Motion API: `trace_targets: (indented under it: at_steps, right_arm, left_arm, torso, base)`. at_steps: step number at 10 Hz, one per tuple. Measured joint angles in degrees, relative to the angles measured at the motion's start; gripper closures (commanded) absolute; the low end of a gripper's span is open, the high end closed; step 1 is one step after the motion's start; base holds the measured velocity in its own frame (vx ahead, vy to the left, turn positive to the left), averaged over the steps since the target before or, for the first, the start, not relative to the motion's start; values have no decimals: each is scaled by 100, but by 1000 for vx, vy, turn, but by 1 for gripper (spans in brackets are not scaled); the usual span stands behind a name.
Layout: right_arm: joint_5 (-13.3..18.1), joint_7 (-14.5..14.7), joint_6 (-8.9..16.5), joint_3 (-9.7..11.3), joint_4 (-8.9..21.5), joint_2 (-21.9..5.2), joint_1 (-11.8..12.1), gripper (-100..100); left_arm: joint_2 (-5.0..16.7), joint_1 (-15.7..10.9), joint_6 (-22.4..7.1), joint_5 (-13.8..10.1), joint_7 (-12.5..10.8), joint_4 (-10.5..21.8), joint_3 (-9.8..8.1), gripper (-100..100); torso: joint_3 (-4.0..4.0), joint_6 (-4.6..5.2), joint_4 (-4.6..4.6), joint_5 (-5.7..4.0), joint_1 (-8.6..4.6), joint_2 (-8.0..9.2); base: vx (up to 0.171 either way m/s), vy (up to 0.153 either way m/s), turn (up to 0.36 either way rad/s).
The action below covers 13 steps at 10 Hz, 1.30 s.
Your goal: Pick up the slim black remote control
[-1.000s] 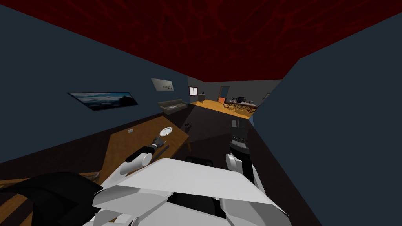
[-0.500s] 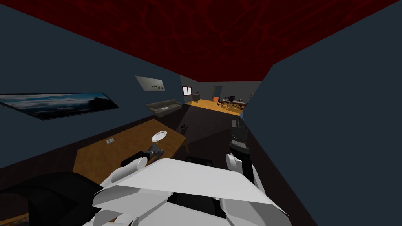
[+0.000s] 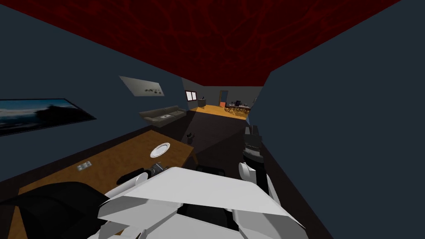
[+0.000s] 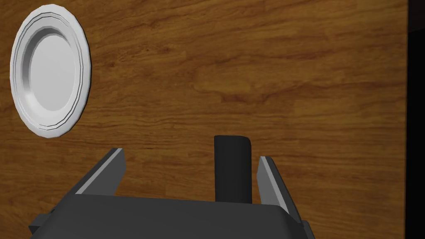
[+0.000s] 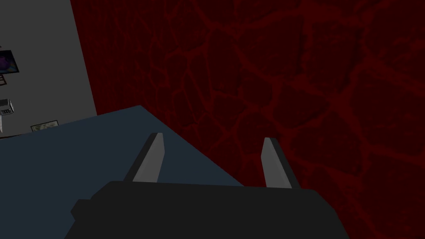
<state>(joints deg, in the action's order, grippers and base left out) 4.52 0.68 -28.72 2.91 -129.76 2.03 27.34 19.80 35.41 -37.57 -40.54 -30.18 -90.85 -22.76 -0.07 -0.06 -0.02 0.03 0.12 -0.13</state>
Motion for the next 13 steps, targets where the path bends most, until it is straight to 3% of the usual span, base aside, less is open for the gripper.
trace_targets:
  at_steps: [2,5,7,11,13]
  right_arm:
    - [0,0,0,0,0,0,0,0]
    - [0,0,0,0,0,0,0,0]
    - [0,0,0,0,0,0,1,0]
    - [0,0,0,-1,0,0,1,0]
    - [0,0,0,-1,0,0,1,0]
  left_arm:
    - [-20,77,-388,-43,-140,76,-92,-100]
    - [69,179,-764,-411,-138,600,-200,-100]
    - [91,286,-1077,-512,-238,683,-280,-100]
    - [223,334,-1667,-797,-365,1236,-410,-100]
    - [281,425,-1915,-926,-407,1325,-474,-100]
  torso:
    - [0,-1,0,-1,-2,0]
    - [0,-1,0,0,0,0]
    - [0,-2,0,-1,-1,0]
    - [-1,-4,0,0,3,-1]
    - [-1,-5,0,-1,-6,-2]
  base:
    - [1,30,-181]
    - [2,32,-242]
    - [-3,29,-156]
    - [0,32,-208]
    - [-3,17,-161]
